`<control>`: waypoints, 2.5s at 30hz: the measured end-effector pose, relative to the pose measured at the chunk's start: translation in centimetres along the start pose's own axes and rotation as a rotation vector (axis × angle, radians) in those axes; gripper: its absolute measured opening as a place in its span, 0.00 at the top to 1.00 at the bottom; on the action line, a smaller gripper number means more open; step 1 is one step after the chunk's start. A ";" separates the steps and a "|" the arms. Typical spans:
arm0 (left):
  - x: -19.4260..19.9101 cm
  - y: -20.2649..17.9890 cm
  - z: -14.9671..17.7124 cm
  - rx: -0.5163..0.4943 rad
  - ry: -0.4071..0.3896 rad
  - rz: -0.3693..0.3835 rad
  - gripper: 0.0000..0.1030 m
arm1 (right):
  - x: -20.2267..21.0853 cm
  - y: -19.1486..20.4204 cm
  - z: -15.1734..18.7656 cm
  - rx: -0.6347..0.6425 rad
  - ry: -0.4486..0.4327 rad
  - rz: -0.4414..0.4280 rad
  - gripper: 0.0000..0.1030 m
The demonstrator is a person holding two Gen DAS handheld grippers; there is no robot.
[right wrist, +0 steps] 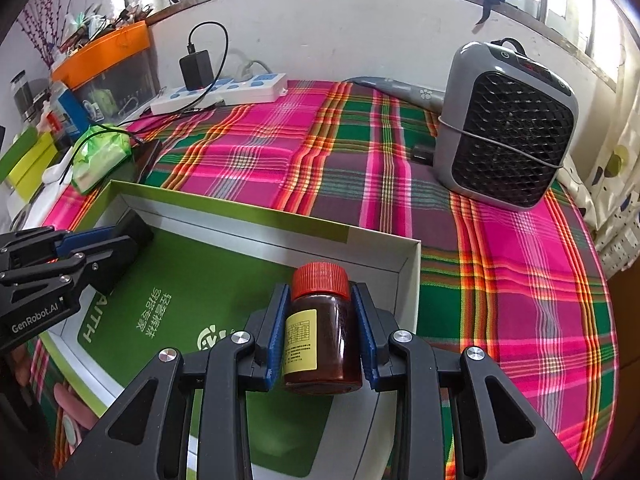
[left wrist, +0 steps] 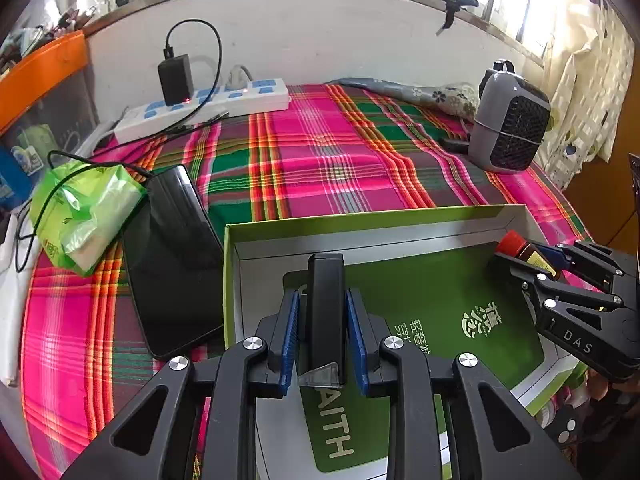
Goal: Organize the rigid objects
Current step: 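Lower the flashlight and bottle into the green box and open both tools, then move the right tool to the green-topped white spool and grasp it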
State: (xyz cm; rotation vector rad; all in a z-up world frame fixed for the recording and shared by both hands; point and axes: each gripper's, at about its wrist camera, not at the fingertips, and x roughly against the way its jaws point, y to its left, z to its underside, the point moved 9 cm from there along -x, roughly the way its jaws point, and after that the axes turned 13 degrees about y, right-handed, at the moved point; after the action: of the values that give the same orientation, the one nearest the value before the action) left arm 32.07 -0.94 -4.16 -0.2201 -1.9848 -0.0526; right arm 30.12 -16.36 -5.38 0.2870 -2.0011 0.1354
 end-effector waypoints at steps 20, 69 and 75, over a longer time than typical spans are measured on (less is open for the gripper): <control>0.9 0.0 0.1 0.009 -0.021 0.002 0.65 | 0.1 0.1 -0.1 -0.016 -0.013 -0.016 0.54; 8.5 -0.7 11.7 0.112 -0.105 0.072 0.65 | 8.8 0.4 8.1 -0.109 -0.151 -0.041 0.53; 8.5 -0.6 13.7 0.133 -0.106 0.083 0.65 | 9.1 0.0 9.9 -0.128 -0.159 -0.033 0.53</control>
State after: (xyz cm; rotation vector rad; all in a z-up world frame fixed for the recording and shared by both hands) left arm 16.22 1.50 -2.05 -0.2226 -2.0730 0.1472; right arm 17.72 -19.81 -1.44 0.2548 -2.1512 -0.0374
